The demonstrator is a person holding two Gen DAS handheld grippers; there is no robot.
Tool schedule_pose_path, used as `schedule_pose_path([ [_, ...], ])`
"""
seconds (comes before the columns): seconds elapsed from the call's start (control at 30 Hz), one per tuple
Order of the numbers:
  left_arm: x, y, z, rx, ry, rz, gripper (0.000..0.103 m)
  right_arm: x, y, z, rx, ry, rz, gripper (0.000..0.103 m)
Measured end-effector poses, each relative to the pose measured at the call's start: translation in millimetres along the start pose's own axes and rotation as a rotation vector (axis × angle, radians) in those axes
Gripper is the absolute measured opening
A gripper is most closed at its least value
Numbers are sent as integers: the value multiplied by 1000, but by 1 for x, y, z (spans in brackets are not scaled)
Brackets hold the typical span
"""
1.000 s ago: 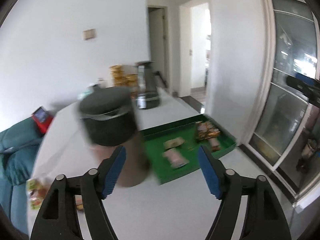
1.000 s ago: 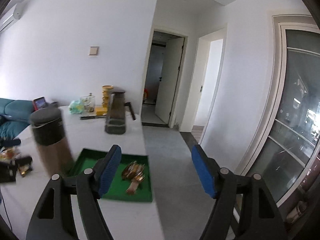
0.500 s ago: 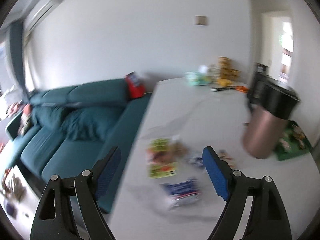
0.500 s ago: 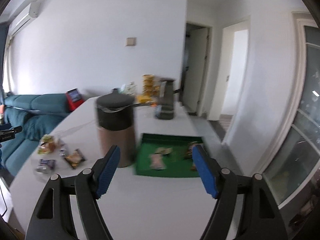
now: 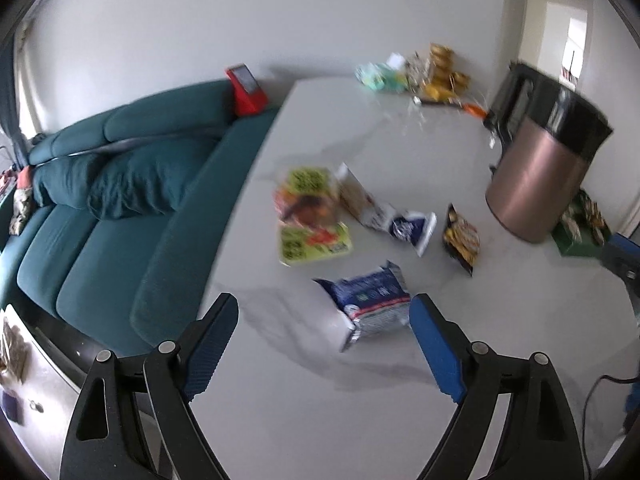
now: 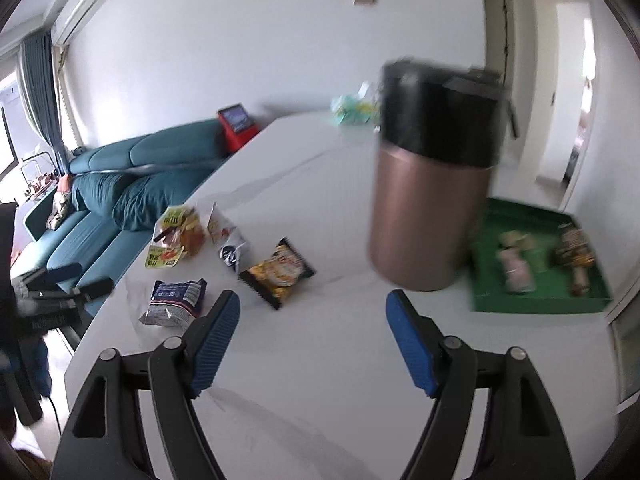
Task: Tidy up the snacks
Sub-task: 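Return both tools to the table toward the blue bread packet and Danisa pack, then close left tool on the blue bread packet while right tool approaches the Danisa cookie pack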
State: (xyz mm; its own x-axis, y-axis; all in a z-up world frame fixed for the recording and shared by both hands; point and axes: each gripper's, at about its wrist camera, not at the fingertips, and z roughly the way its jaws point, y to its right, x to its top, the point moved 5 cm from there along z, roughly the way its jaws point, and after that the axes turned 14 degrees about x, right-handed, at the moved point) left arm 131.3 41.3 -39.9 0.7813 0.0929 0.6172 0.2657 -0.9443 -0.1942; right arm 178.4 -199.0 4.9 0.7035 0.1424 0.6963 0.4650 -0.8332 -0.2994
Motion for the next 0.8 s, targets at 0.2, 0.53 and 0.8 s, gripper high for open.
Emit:
schedule_pose_path([
  [0.2, -1, 26, 31, 5, -74, 29, 84, 7, -5, 63, 11, -52, 23, 102],
  [0.53, -4, 39, 60, 43, -125, 37, 84, 17, 12, 111, -3, -102, 70, 102],
  [0.8, -3, 43, 68, 33, -132, 30, 85, 16, 20, 140, -19, -150, 84, 102],
])
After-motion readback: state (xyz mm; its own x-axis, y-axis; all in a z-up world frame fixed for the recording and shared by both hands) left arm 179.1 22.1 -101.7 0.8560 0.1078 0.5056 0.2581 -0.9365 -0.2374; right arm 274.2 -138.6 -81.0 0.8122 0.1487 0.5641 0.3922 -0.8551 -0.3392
